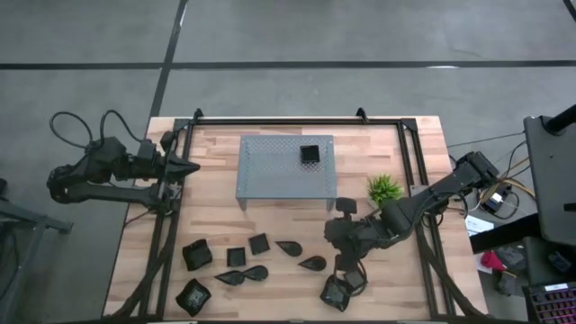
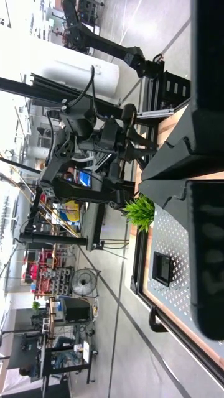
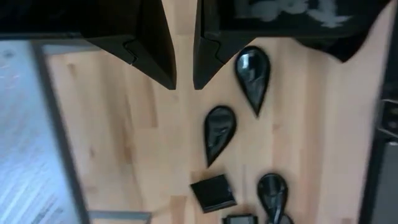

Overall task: Pick & Place Mini shaped plates
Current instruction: Stack the square plate on top of the square plate on the shelf

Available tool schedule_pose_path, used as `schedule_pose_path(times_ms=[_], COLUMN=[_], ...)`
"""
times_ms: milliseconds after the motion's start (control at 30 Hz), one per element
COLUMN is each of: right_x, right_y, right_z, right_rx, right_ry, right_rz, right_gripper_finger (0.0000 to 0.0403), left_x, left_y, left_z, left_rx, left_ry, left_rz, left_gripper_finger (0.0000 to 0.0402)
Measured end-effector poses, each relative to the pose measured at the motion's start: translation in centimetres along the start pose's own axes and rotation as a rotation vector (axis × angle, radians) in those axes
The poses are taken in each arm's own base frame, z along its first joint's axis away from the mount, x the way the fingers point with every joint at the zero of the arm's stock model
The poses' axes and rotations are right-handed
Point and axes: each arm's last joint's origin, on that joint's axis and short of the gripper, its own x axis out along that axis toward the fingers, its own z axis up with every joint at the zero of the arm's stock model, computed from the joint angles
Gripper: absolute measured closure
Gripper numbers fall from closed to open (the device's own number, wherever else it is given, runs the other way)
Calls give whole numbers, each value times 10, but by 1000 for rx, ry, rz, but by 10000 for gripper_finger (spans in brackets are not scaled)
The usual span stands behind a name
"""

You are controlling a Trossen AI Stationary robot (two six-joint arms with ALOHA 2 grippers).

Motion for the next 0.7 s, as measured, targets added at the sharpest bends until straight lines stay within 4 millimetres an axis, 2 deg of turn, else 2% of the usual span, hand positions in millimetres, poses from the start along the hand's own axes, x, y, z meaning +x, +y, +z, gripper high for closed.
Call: schedule_pose_path(times_ms=[400, 700], right_x=[6, 14], right_y=[11, 16], right_z=[-20, -36], right_rx=[270, 305], right_ry=[106, 157], right_rz=[67, 71], right_gripper_finger=[349, 349], left_x=[0, 0], left_y=[0, 0], left_z=[0, 0], left_rx=[0, 0], left_ry=[0, 0], left_rz=[0, 0], left_gripper_finger=[401, 401])
